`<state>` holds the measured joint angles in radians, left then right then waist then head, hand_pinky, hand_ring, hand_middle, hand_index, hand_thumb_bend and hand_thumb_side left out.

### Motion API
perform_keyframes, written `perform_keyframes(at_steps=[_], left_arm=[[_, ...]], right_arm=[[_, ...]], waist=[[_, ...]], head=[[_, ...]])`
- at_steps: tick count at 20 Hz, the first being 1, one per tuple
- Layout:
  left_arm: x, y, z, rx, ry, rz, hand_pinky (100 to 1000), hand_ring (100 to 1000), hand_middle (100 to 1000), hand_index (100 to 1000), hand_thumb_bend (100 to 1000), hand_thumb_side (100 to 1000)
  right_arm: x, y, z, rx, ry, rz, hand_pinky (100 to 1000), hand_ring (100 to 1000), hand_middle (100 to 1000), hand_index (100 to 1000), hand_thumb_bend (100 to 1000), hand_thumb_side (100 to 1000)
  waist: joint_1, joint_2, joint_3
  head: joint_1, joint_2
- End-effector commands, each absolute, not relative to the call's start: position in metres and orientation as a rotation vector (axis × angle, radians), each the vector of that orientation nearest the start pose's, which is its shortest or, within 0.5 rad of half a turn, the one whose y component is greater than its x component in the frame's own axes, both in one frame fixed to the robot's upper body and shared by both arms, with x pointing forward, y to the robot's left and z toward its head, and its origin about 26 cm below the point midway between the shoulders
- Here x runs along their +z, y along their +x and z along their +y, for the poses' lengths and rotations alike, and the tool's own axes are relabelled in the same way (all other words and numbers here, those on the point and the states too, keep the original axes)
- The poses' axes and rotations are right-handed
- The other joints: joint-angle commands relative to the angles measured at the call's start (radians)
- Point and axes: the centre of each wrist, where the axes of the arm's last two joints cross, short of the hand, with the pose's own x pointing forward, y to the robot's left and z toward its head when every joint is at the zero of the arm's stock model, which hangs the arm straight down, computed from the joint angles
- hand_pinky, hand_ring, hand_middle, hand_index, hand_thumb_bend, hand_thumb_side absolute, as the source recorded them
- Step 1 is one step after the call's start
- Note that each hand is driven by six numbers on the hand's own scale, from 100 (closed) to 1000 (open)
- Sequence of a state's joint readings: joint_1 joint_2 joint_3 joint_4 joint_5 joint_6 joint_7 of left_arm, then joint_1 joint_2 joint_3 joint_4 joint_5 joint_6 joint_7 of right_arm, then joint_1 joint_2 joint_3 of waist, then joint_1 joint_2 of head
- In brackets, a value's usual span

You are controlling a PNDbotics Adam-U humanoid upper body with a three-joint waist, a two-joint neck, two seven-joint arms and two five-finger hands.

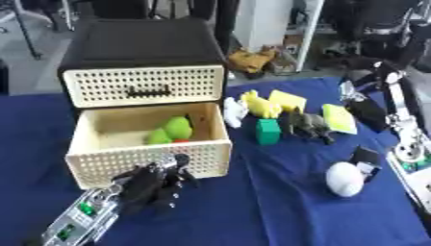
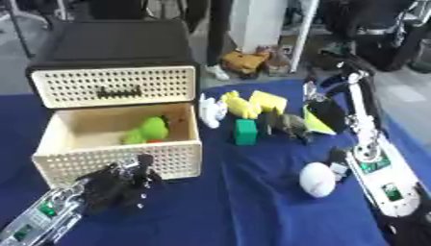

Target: Pick up objects from table and place into drawer.

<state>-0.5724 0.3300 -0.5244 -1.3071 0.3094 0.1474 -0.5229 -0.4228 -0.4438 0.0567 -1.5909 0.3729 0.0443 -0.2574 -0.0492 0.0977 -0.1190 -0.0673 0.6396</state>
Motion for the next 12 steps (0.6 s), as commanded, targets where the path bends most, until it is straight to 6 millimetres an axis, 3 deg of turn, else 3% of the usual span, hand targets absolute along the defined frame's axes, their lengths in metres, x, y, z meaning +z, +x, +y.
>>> perform_keyframes(at_steps=[1,12], left_arm=[[0.077,0.392,0.170,-1.048,-0.559,-1.388,100,100,100,679,230,1000],[0.066,0.415,0.180,-1.056,-0.454,-1.509,100,100,100,678,197,1000]], right_arm=[[0.167,0.365,-0.293,0.444,-0.829,-2.027,527,602,707,794,100,523],[0.169,0.364,-0.291,0.448,-0.818,-2.045,527,603,708,794,100,522]], waist=[[0.000,-0.010,-0.004],[-0.001,-0.003,-0.023]], head=[[0.002,-0.011],[0.010,-0.021]])
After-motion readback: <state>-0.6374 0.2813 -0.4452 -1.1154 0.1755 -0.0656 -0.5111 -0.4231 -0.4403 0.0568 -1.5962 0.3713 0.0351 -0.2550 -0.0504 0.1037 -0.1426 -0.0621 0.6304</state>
